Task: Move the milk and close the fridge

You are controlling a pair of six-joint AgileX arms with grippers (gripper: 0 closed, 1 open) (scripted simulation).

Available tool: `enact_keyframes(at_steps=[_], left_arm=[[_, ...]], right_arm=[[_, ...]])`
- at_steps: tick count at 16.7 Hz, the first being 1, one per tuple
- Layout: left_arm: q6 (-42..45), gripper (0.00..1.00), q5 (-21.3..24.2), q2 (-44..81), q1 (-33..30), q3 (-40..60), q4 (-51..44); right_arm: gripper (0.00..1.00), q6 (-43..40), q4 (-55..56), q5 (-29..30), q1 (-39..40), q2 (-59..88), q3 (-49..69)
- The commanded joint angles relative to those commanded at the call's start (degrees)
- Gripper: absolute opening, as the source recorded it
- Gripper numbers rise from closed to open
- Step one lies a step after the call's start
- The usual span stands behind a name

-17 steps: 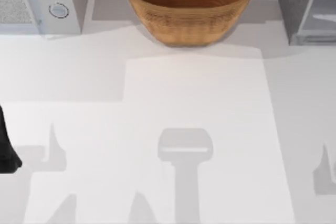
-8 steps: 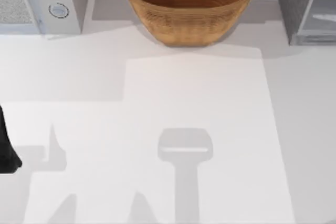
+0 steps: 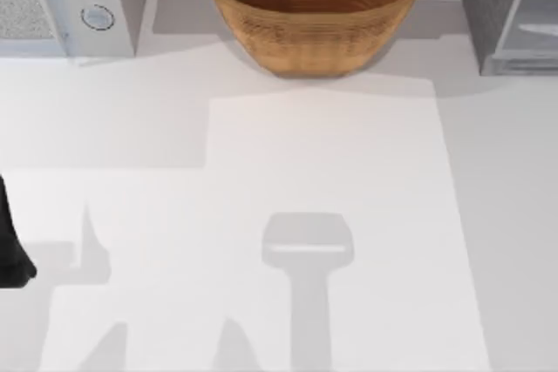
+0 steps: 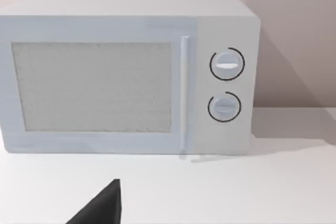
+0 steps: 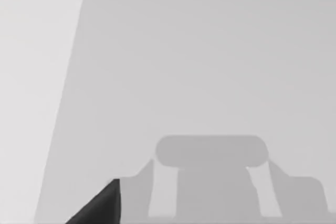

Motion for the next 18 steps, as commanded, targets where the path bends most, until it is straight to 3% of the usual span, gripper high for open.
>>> enact_keyframes(at_steps=[4, 8, 11, 18], left_arm=[[0.00, 1.00, 0.00, 0.00, 0.00, 0.00, 0.00], [0.00, 1.00, 0.00, 0.00, 0.00, 0.00, 0.00], [0.00, 1.00, 0.00, 0.00, 0.00, 0.00, 0.00], [0.00, 1.00, 0.00, 0.00, 0.00, 0.00, 0.00]], right_arm=[[1.00, -3.55, 1.03, -3.07, -3.50, 2.95, 2.28], [1.00, -16.73, 3.17, -12.56, -15.98, 14.88, 9.22], [1.00, -32.83, 4.44, -21.48, -30.21, 29.99, 15.62], [1.00, -81.68, 4.53, -41.39, -72.07, 79.35, 28.96]])
